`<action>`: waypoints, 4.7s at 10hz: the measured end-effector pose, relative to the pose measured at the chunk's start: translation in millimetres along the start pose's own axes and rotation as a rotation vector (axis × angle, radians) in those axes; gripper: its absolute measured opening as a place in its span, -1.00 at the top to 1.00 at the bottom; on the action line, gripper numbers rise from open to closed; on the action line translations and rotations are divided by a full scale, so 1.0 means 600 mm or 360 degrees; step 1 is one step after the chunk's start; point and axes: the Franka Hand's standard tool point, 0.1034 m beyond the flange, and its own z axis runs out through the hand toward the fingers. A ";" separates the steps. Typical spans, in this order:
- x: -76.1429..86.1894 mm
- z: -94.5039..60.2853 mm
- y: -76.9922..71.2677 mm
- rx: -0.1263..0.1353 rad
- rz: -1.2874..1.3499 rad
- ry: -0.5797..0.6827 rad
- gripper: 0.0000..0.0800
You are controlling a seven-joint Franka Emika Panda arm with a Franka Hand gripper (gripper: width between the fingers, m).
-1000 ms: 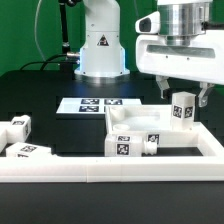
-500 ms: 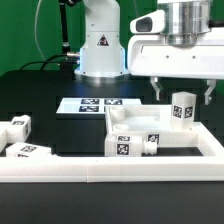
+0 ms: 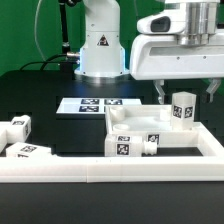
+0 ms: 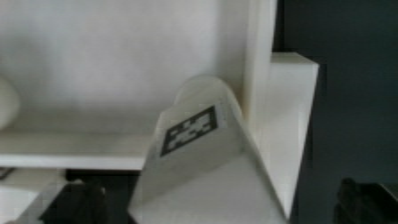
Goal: Assemble one leg
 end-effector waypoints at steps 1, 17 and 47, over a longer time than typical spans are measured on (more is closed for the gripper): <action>0.000 0.000 -0.003 -0.0009 -0.0176 -0.0001 -0.62; 0.000 -0.002 0.016 0.0040 0.1180 -0.0013 0.28; 0.004 -0.006 0.014 -0.0022 -0.0162 0.0004 0.29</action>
Offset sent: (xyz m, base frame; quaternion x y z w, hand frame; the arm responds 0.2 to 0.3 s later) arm 0.0000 0.0000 0.0000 0.0000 0.0000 -0.1938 0.9810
